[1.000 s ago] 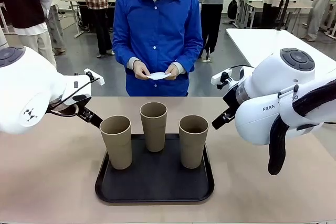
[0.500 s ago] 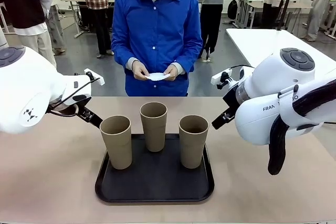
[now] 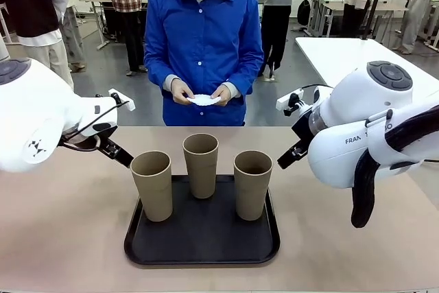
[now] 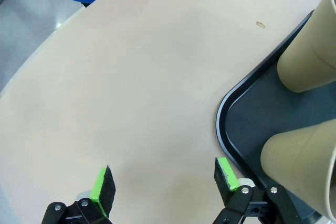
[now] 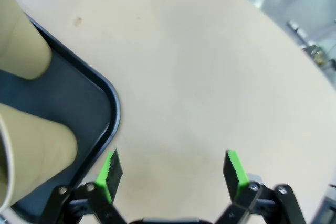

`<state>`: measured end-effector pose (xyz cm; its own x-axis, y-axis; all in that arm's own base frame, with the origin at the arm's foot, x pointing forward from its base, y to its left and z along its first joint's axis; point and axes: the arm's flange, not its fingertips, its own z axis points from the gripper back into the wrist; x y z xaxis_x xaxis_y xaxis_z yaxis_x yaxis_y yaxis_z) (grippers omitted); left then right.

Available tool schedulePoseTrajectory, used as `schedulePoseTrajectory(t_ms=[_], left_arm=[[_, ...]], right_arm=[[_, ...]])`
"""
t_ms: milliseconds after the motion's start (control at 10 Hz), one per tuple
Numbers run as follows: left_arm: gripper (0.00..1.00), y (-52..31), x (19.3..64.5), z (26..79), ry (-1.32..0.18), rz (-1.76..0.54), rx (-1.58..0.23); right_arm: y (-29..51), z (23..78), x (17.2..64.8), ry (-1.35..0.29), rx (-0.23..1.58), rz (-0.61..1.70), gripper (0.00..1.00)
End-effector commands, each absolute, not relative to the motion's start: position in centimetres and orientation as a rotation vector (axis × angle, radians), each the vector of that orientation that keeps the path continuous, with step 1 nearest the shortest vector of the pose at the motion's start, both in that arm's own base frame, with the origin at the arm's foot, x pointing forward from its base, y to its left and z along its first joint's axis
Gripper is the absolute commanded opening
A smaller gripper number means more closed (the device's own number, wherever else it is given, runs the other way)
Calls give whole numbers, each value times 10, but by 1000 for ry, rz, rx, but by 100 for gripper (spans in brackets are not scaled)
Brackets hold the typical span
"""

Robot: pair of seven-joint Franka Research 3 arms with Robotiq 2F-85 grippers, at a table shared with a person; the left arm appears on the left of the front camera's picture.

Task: Place coasters on the table and set cups on them.
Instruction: Pick up one Reusable plastic cup and place it on a coaster set by the human.

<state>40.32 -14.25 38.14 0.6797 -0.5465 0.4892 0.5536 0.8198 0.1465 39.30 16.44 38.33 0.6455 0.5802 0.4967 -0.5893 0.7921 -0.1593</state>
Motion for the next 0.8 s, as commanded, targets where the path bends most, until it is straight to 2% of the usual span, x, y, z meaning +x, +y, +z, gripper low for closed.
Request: schedulePoseTrajectory(t_ms=[0, 300, 500, 600, 700], left_arm=[[100, -116, 377, 416, -516, -657, -14], [100, -104, 315, 456, -401, -645, -17], [100, -103, 273, 468, -359, -636, -43], [100, -103, 264, 469, -397, -623, -8], [100, -112, 327, 486, -371, -651, -18]], right_arm=[[147, 418, 356, -509, 26, 657, 100], [137, 458, 275, -332, 46, 592, 100], [134, 452, 227, -234, 31, 568, 100], [128, 442, 228, -233, 8, 583, 100], [146, 485, 288, -272, -2, 592, 100]])
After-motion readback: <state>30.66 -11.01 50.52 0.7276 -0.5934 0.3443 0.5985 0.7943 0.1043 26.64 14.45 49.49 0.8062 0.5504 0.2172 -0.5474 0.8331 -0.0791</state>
